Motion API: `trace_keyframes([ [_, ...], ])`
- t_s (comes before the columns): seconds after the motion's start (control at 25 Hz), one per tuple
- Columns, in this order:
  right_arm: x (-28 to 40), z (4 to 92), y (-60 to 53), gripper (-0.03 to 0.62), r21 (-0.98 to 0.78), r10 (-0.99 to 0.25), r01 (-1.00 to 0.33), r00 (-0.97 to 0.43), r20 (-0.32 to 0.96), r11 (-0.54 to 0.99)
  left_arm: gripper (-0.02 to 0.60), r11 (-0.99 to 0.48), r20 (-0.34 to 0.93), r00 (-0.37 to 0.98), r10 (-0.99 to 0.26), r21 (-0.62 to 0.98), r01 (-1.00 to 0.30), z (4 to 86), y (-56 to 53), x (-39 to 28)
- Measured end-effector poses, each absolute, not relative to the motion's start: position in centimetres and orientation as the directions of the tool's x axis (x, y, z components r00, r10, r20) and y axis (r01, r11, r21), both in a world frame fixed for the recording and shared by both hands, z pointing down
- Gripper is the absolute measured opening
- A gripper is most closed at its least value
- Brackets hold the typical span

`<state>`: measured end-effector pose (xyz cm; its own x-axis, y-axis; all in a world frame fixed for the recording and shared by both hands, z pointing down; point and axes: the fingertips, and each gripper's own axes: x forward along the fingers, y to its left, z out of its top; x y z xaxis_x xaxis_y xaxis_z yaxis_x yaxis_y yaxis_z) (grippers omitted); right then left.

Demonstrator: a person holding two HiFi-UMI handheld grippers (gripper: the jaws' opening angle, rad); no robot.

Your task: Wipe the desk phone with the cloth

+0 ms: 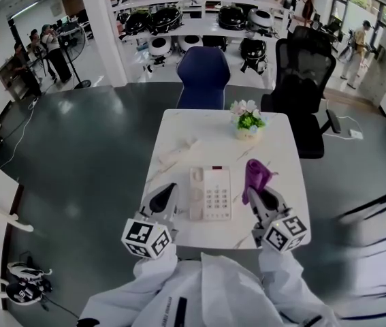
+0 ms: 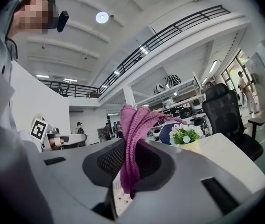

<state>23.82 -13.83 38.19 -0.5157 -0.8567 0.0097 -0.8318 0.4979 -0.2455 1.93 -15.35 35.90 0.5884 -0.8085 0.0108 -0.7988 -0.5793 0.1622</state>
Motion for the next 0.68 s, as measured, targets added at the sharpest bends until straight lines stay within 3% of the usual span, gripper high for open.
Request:
trace_keyframes([
  [0.68,24.8,39.0,-14.4,0.038,-0.188,-0.882,-0.870,-0.469,0.033,0.455,-0.002,-0.538,0.042,0.553,-0.832,0.182,-0.823,37.5,-15.6,0.7],
])
